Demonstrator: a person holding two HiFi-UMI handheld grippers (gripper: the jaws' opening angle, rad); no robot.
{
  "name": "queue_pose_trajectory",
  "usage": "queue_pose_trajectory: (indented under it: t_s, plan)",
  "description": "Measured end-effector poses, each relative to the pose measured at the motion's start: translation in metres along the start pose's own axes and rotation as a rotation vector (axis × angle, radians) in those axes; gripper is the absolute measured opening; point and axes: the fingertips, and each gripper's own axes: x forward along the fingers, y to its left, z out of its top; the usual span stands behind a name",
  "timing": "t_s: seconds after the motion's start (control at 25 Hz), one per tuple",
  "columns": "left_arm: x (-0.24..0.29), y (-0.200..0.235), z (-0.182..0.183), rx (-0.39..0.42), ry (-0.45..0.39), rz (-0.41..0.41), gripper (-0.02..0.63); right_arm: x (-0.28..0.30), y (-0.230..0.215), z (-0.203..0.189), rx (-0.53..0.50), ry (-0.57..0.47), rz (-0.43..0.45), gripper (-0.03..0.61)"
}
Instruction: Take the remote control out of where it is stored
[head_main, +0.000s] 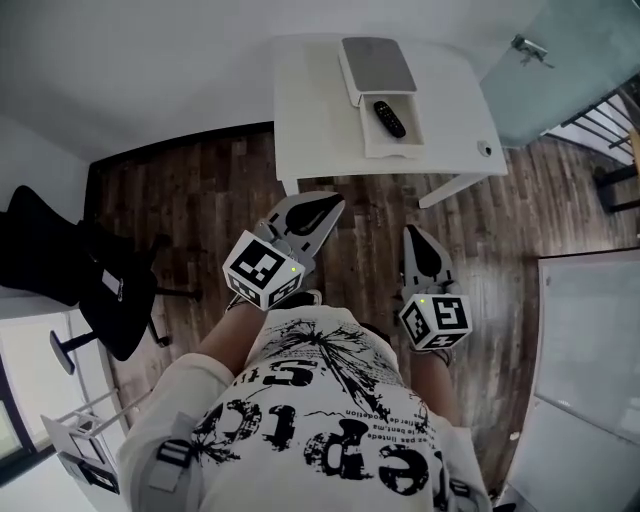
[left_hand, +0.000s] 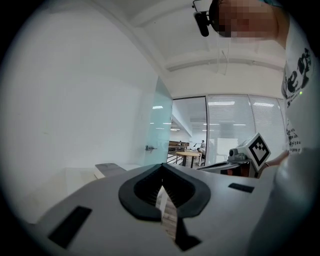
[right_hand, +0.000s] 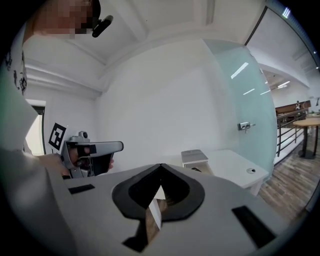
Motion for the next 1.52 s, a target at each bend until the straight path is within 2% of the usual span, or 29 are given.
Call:
queue_pose_trajectory:
  t_s: [0.32, 0.64, 0.88, 1.0, 1.24, 1.52]
  plan:
    - [-0.005, 0.050, -0.005, -0.040, 0.000, 0.044, 0.006, 0.053, 0.011, 0.001, -0.008, 0.042, 0.035, 0.000]
    - [0.009, 0.078, -0.009, -0.060, -0.007, 0.139, 0.006, 0.094, -0.001, 0.009, 0.000, 0.049, 0.133, 0.000]
    - [0.053, 0.086, -0.001, -0.056, -0.008, 0.215, 0.006, 0.127, -0.045, 0.020, 0.007, 0.065, 0.215, 0.000]
    - [0.081, 0.090, 0.007, -0.051, -0.013, 0.266, 0.006, 0.145, -0.069, 0.034, 0.034, 0.068, 0.280, 0.000]
    - [0.135, 0.095, 0.017, -0.065, -0.016, 0.373, 0.006, 0.178, -0.117, 0.051, 0.023, 0.101, 0.403, 0.000]
    - [0.202, 0.098, 0.007, -0.092, 0.007, 0.446, 0.006, 0.207, -0.186, 0.054, 0.030, 0.143, 0.459, 0.000]
